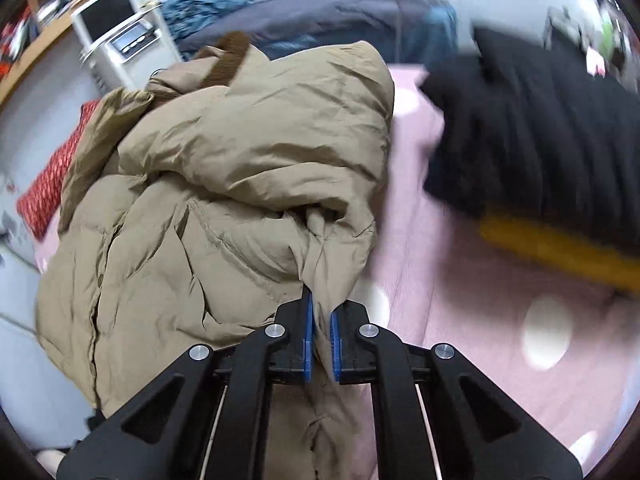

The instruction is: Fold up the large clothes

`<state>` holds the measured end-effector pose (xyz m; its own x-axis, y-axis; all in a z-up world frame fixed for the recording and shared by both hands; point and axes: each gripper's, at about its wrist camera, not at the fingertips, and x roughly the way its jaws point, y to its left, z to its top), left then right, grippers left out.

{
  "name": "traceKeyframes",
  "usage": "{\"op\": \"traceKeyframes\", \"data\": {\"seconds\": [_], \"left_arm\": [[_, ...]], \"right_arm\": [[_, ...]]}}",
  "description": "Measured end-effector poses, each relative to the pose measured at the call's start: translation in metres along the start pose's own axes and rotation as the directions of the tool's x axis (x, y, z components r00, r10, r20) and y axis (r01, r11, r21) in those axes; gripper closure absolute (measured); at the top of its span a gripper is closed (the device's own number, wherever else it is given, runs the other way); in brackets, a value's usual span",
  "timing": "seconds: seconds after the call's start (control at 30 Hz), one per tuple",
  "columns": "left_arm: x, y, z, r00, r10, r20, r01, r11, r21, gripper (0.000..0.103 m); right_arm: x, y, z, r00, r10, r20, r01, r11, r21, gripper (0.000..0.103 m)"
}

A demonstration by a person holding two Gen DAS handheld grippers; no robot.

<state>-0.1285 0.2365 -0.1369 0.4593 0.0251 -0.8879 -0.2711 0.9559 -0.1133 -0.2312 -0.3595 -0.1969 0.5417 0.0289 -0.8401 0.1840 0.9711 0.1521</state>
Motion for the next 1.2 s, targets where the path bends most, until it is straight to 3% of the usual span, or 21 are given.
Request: {"op": "traceKeyframes", "data": {"seconds": [0.13,0.2,0.27,0.33,0.4,0.47,0.57,0.63,0.73,0.77,0.93,1.2], "left_arm": [[0.034,-0.001,-0.020,0.994,-0.043,-0.098,0.039,0.998,-0.043,0.007],[0.044,-0.014,-0.030,0.992,-0.046,-0.114,0.044,0.999,-0.014,0.007],[0.046,-0.032,-0.036,0.994,-0.024,-0.108,0.030,0.998,0.054,0.007],[0.044,-0.059,-0.039,0.998,0.009,-0.069,0.002,0.986,0.169,0.007],[0.043,-0.081,-0.044,0.999,0.032,-0.031,-0.023,0.964,0.263,0.007],[0.049,-0.102,-0.051,0.998,0.059,-0.028,-0.046,0.938,0.344,0.007],[0.061,-0.115,-0.061,0.997,0.040,-0.070,-0.011,0.929,0.371,0.007],[0.071,-0.116,-0.067,0.995,0.014,-0.096,0.020,0.939,0.345,0.007],[0.080,-0.117,-0.074,0.998,0.016,-0.054,0.004,0.936,0.353,0.005],[0.082,-0.117,-0.076,0.999,0.014,-0.044,0.003,0.934,0.357,0.005],[0.093,-0.126,-0.075,0.999,0.005,-0.032,0.007,0.933,0.360,0.005],[0.096,-0.136,-0.073,0.998,0.051,-0.037,-0.033,0.923,0.384,0.005]], "right_arm": [[0.017,0.013,-0.020,0.990,-0.139,-0.012,0.137,0.987,-0.085,0.086],[0.014,0.026,-0.020,0.973,-0.231,0.013,0.230,0.963,-0.143,0.072],[-0.003,0.024,-0.018,0.954,-0.292,0.062,0.298,0.939,-0.171,0.049],[-0.020,0.031,-0.014,0.946,-0.302,0.121,0.320,0.931,-0.178,0.031],[-0.037,0.040,-0.006,0.943,-0.278,0.181,0.308,0.936,-0.168,0.027],[-0.043,0.048,0.003,0.959,-0.209,0.194,0.243,0.955,-0.169,0.021],[-0.028,0.068,0.009,0.984,-0.099,0.145,0.131,0.965,-0.225,0.019],[-0.012,0.084,0.005,0.992,-0.084,0.098,0.107,0.960,-0.259,0.019],[0.015,0.098,-0.012,0.998,-0.061,-0.012,0.055,0.959,-0.277,0.019],[0.029,0.097,-0.018,0.996,-0.069,-0.058,0.051,0.961,-0.273,0.018],[0.061,0.088,-0.037,0.990,-0.088,-0.114,0.058,0.967,-0.248,0.006],[0.076,0.093,-0.028,0.982,-0.134,-0.135,0.097,0.963,-0.252,0.006]]}}
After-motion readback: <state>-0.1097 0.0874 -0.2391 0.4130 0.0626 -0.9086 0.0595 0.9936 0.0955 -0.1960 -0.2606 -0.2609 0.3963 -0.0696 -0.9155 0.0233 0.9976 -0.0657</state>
